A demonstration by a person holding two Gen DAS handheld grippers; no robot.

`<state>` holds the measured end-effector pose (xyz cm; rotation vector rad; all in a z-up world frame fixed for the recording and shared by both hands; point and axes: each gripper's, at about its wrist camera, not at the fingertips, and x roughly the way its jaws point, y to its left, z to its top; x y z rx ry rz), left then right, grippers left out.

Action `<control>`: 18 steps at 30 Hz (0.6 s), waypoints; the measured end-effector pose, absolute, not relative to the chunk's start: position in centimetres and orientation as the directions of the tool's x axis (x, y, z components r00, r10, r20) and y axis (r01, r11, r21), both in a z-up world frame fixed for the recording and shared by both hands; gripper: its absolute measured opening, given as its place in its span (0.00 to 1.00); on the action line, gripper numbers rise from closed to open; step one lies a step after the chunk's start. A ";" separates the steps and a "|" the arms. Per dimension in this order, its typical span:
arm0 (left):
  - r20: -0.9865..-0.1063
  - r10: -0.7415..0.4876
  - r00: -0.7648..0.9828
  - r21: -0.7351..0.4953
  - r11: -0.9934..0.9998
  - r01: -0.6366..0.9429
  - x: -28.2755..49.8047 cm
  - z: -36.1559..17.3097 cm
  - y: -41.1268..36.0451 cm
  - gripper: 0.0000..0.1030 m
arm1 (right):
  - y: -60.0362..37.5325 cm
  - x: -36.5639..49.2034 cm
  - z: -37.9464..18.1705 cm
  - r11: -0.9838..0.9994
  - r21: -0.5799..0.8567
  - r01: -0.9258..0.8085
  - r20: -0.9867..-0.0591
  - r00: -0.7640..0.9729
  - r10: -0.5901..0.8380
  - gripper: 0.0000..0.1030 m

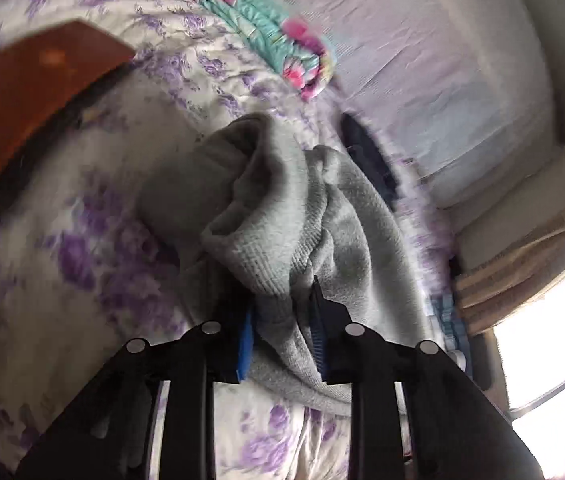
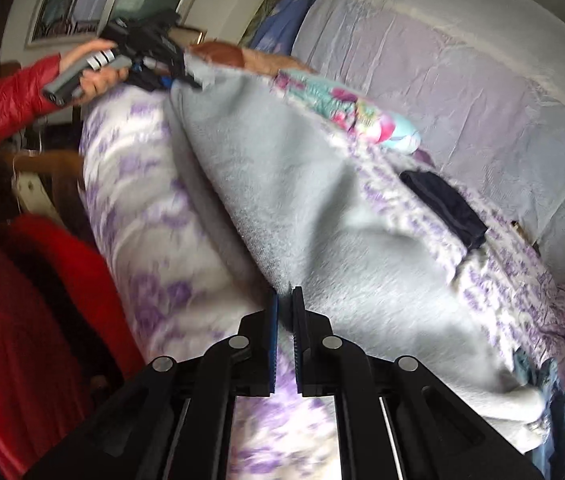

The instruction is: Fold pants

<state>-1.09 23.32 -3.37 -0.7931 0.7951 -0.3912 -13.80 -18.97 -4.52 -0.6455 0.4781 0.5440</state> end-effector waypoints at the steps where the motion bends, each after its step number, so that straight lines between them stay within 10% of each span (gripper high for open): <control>1: -0.472 -0.592 0.653 -0.769 0.639 0.025 -1.4 -3.4 23.6 0.23 | -18.9 -13.4 -5.1 0.679 -0.413 -0.607 -0.576 0.751 0.321 0.07; 8: -0.488 -0.389 0.781 -0.606 0.795 0.016 -6.3 3.0 23.1 0.37 | -19.8 -12.2 -5.8 0.741 -0.297 -0.602 -0.565 0.736 0.372 0.09; 13: -0.450 -0.506 0.736 -0.568 0.798 0.202 -6.5 5.5 17.1 0.65 | -19.7 -12.8 -6.3 0.771 -0.287 -0.569 -0.533 0.763 0.365 0.10; 18: -0.578 -0.536 0.615 -0.526 0.821 0.220 -2.2 0.0 10.1 0.68 | -19.9 -13.0 -6.6 0.802 -0.264 -0.536 -0.502 0.786 0.360 0.11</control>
